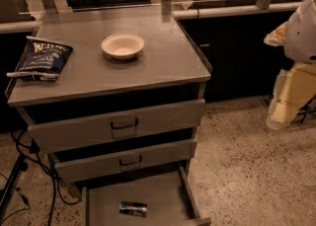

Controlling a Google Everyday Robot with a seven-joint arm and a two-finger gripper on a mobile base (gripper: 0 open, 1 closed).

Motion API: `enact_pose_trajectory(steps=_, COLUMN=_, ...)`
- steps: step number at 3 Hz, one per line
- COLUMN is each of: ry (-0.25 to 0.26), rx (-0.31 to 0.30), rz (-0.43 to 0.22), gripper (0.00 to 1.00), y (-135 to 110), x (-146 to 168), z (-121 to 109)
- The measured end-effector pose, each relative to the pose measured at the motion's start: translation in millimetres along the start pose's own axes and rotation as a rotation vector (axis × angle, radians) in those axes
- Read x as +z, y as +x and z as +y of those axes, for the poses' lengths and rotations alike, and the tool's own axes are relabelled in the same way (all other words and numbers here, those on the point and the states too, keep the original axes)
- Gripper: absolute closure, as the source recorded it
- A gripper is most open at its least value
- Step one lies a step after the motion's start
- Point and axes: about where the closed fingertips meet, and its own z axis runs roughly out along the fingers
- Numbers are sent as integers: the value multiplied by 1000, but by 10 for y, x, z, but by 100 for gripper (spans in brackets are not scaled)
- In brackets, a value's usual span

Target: Pick redbull can from bottom drawer and place on counter

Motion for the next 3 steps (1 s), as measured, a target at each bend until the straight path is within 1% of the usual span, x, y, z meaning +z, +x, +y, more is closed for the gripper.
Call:
enact_pose_trajectory(steps=1, ry=0, rx=0, rz=0, gripper=0, y=-1, x=0, z=1)
enact_pose_trajectory(steps=2, ry=11, rx=-8, rz=-16, gripper=0, y=-119, x=43, z=119)
enact_pose_trajectory(steps=3, ry=-4, rx=-41, rz=-38, gripper=0, y=-417, x=204, z=388)
